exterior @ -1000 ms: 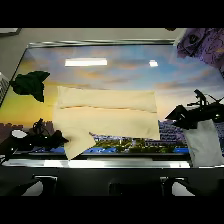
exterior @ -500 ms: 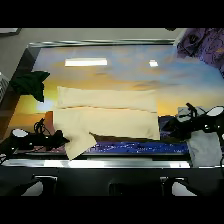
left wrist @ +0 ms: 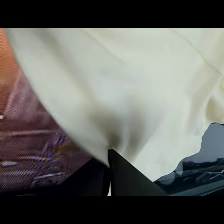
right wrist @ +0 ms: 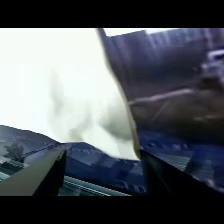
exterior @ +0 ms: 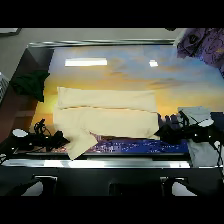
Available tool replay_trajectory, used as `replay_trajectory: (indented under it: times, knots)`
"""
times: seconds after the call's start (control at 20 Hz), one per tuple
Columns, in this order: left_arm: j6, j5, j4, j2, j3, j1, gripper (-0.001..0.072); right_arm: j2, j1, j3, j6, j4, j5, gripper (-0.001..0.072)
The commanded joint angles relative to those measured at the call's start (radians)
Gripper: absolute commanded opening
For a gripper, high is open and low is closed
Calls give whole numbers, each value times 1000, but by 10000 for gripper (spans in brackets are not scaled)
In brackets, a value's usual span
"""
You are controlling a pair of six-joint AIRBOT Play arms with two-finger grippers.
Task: Fold the clothes and pants, and hang the long-sleeved shirts on hangers.
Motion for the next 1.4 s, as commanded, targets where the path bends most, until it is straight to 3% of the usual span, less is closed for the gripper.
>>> replay_trajectory:
  times: [0.0,0.1,0.15,0.25,0.4,0.65,0.95,1.15,1.35]
  knots:
    - [0,-2,0,-1,1,0,17,-2,0,-50,-55,76,-50,475]
    - [0,-2,0,-1,1,0,17,-2,0,-58,-64,109,-54,355]
    - [0,-2,1,-1,3,0,17,-2,0,-58,-65,119,-58,200]
    - [0,-4,2,8,24,2,16,-1,0,-58,-72,152,-57,31]
    - [0,-68,26,45,114,50,15,13,0,-43,-26,167,-21,28]
    - [-13,-266,90,192,206,177,15,128,0,14,143,101,90,28]
    - [-149,-435,234,439,206,184,15,353,0,14,311,-97,258,28]
    - [-174,-455,225,516,207,184,14,475,0,15,357,-145,317,28]
    - [-154,-375,196,425,228,151,13,428,0,45,325,-114,266,27]
